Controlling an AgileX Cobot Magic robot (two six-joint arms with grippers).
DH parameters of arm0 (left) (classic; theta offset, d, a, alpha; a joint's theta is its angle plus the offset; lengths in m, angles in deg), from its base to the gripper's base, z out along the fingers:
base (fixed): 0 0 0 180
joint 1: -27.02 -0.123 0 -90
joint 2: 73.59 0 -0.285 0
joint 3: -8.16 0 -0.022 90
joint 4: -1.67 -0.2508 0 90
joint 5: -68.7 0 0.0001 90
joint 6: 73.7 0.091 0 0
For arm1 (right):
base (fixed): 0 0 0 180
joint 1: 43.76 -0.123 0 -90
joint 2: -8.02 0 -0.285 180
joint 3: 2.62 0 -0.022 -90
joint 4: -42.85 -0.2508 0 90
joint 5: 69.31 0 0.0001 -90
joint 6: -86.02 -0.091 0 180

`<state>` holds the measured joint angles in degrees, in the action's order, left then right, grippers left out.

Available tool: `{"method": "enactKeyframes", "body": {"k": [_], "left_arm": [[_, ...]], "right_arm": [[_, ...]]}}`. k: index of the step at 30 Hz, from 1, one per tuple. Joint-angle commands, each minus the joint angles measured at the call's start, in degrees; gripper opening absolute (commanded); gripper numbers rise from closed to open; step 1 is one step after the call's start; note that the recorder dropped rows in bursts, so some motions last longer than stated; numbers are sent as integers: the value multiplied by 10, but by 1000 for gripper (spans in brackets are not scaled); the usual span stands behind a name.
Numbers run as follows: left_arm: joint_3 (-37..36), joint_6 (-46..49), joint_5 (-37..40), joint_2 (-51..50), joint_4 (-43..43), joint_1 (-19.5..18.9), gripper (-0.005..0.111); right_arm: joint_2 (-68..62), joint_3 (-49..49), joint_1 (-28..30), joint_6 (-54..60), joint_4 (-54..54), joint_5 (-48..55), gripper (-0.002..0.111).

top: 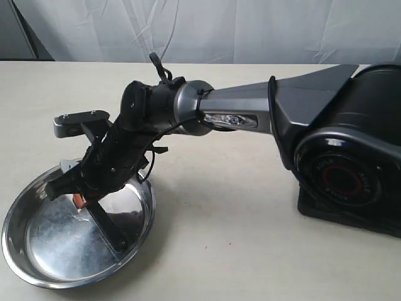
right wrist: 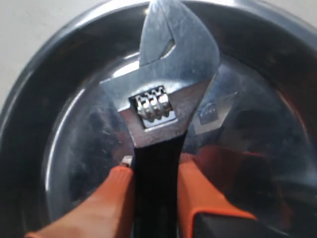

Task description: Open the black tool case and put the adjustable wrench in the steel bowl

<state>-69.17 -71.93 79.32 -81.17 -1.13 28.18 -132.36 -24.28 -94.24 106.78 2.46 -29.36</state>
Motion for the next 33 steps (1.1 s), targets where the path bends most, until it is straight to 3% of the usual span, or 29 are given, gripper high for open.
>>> {"method": "enactKeyframes", "body": {"k": [1, 6, 13, 16, 18, 20, 27, 33], "left_arm": [[1, -1, -3, -2, 1, 1, 0], [1, -1, -3, -2, 1, 1, 0], [1, -1, -3, -2, 1, 1, 0], [1, -1, -3, -2, 1, 1, 0], [1, -1, -3, -2, 1, 1, 0], [1, -1, -3, -2, 1, 1, 0], [1, -1, -3, -2, 1, 1, 0], [1, -1, -3, -2, 1, 1, 0]], "right_arm": [[-8, -8, 0, -1, 25, -2, -1], [-12, -8, 0, -13, 47, 2, 4], [-8, -8, 1, -29, 54, -2, 48], [5, -8, 1, -29, 55, 2, 42], [20, -8, 1, -29, 63, 8, 26], [43, -8, 1, -29, 79, 23, 2], [159, -3, -2, -82, 177, 108, 0], [329, 91, -30, -196, 332, 100, 0]]}}
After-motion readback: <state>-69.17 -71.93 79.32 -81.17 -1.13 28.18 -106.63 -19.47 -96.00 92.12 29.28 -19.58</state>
